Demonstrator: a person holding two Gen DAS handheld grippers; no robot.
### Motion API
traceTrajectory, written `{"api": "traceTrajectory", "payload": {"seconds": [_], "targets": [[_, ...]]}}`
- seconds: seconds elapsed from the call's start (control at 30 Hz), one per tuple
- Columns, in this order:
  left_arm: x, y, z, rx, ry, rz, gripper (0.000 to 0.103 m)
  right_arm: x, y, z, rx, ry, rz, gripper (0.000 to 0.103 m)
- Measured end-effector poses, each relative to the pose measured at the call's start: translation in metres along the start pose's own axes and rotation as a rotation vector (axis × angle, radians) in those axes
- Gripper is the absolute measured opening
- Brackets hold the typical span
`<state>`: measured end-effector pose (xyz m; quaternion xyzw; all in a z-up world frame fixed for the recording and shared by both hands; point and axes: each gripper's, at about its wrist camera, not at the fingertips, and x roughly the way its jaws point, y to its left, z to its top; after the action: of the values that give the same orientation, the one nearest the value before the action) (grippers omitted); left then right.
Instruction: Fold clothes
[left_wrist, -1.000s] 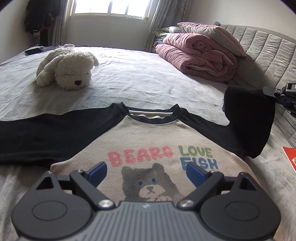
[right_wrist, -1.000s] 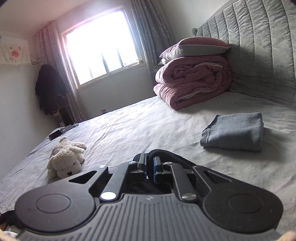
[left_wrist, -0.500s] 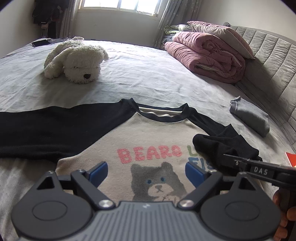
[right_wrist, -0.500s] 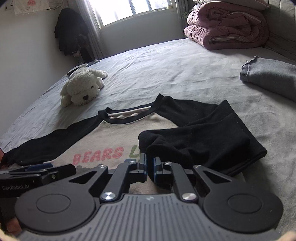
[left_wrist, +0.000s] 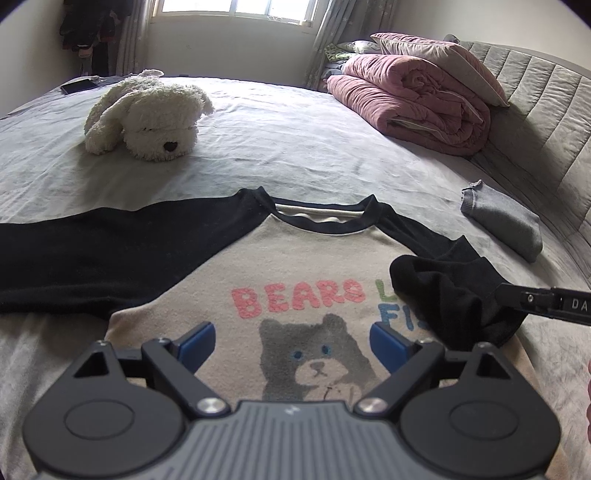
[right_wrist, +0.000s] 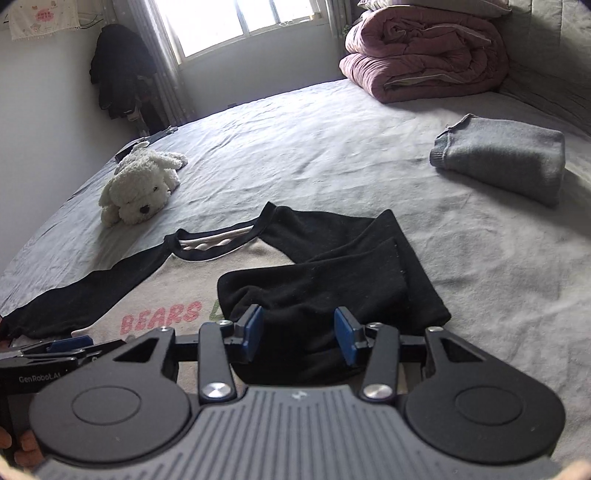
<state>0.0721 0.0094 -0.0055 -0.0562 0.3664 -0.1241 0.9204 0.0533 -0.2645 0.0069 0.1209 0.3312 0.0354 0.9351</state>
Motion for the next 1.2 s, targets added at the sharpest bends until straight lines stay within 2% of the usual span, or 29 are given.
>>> {"api": "traceTrajectory", "payload": {"seconds": [0.3,0.33,0.37,0.4,0.53,0.6,0.77,0.97,1.1,1.2], "targets": [[0.004,0.005,0.002,-0.024,0.007,0.006,0.091,0.02,-0.017,-0.002,0.022,-0.008,-0.141,0.047],[0.004,0.006,0.003,-0.028,0.007,-0.001,0.091,0.022,-0.019,-0.002,0.025,-0.009,-0.156,0.045],[0.004,0.007,0.003,-0.031,0.006,-0.009,0.091,0.025,-0.021,-0.002,0.027,-0.01,-0.172,0.035],[0.004,0.009,0.003,-0.042,0.008,-0.033,0.09,0.027,-0.023,-0.003,0.03,-0.011,-0.188,0.03],[0.004,0.026,0.008,-0.172,0.015,-0.216,0.088,0.021,-0.021,0.001,0.065,-0.046,-0.178,0.02],[0.005,0.028,0.008,-0.224,0.017,-0.277,0.088,0.017,-0.017,0.004,0.062,-0.059,-0.172,0.019],[0.011,0.036,0.006,-0.336,0.04,-0.395,0.088,0.008,0.0,0.005,0.04,-0.093,-0.122,0.018],[0.02,0.05,0.005,-0.508,0.08,-0.516,0.09,-0.002,0.038,0.006,-0.023,-0.111,0.045,0.017],[0.022,0.058,0.004,-0.565,0.081,-0.546,0.09,0.001,0.067,0.004,-0.056,-0.084,0.154,0.017],[0.024,0.064,0.004,-0.595,0.09,-0.553,0.09,0.007,0.084,-0.006,-0.094,-0.047,0.202,0.017]]}}
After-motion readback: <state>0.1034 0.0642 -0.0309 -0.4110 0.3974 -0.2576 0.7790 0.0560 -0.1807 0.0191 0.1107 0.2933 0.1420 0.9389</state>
